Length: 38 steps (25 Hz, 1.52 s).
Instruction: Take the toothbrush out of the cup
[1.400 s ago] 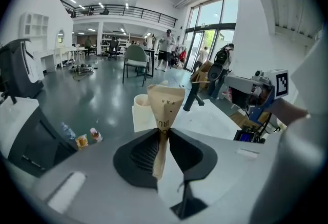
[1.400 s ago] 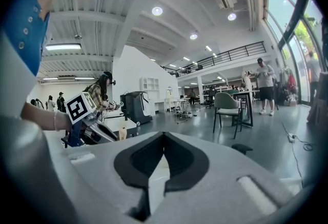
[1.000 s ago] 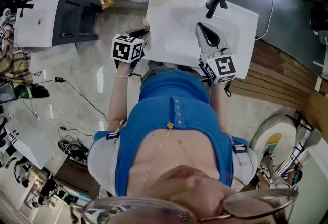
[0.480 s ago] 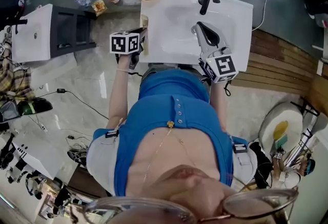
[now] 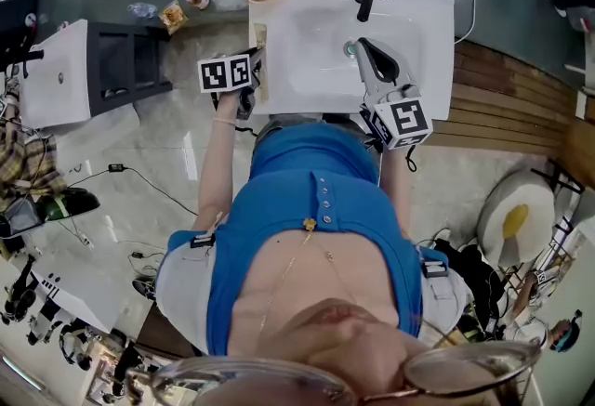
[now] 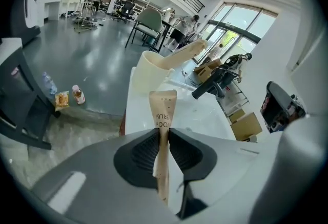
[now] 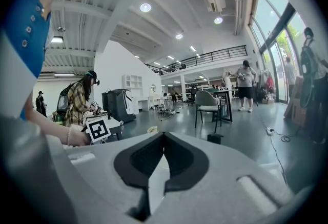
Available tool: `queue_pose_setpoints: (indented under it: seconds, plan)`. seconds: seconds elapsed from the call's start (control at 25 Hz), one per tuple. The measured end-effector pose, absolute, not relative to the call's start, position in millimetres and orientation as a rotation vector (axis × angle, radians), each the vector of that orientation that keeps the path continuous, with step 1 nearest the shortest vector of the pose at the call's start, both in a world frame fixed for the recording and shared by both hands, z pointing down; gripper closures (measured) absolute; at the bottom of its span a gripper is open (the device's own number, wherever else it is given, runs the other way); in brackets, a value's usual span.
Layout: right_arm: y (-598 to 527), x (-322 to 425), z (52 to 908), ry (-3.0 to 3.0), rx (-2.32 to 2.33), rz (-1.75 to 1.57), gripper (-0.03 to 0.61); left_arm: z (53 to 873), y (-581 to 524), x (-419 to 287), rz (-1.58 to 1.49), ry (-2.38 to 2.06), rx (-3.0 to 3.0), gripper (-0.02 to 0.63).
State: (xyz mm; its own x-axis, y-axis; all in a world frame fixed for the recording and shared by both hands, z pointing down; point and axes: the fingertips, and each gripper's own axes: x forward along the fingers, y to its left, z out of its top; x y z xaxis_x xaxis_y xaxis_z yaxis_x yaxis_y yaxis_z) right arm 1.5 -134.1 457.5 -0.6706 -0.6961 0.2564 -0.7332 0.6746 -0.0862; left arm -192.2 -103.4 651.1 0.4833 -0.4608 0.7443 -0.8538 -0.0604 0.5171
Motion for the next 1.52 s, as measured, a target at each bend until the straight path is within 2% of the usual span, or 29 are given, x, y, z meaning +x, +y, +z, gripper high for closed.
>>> queue_pose_setpoints:
  seconds: [0.72,1.52]
  plan:
    - [-133,3,458,-2.656,1.2,0.282,0.577,694,-108,-206,0.392,-1.251,1.549,0.541]
    - [-133,4,461,-2.668,1.161,0.273,0.577,681,-110,-197,0.447,-1.336,1.637,0.48]
